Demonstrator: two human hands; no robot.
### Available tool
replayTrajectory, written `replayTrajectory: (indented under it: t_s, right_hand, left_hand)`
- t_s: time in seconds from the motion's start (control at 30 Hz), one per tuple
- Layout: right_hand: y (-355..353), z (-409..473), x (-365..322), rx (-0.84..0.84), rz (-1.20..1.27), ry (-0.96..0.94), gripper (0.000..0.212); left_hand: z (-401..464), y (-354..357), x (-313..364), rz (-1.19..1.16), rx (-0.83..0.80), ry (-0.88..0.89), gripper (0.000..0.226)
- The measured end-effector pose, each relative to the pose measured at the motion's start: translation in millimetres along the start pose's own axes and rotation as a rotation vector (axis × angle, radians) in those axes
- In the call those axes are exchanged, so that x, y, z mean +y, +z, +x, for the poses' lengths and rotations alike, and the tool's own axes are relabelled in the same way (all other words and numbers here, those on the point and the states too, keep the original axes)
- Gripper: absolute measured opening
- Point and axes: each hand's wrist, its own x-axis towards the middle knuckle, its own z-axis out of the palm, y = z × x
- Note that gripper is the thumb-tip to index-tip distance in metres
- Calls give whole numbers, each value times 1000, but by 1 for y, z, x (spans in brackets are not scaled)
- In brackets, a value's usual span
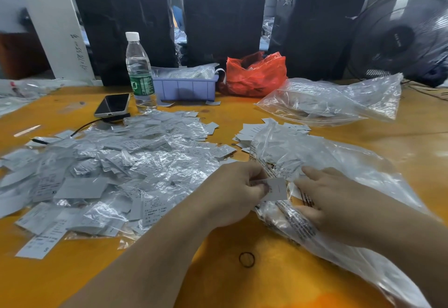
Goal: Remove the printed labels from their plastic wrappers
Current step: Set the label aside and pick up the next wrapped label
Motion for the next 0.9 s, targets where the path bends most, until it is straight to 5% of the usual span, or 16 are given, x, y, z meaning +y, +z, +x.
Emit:
replayTrajectory:
  t_s: [0.1,0.23,0.53,0.7,0.9]
  right_hand:
    - [10,-2,-8,8,-52,66,71]
    - [15,-5,-18,17,-9,102,78]
    - [5,-8,-19,218,252,-196,17]
    - [3,-6,-18,312,303,-204,29]
    - [-8,-3,-14,618,763,-115,28]
  left_hand:
    - [0,0,-1,17,15,6,14]
    - [1,1,-1,15,16,2,14]
    - [2,1,-3,-2,20,6,15]
    - [2,2,-2,-26,25,8,16]
    - [1,-9,0,-75,204,55,15]
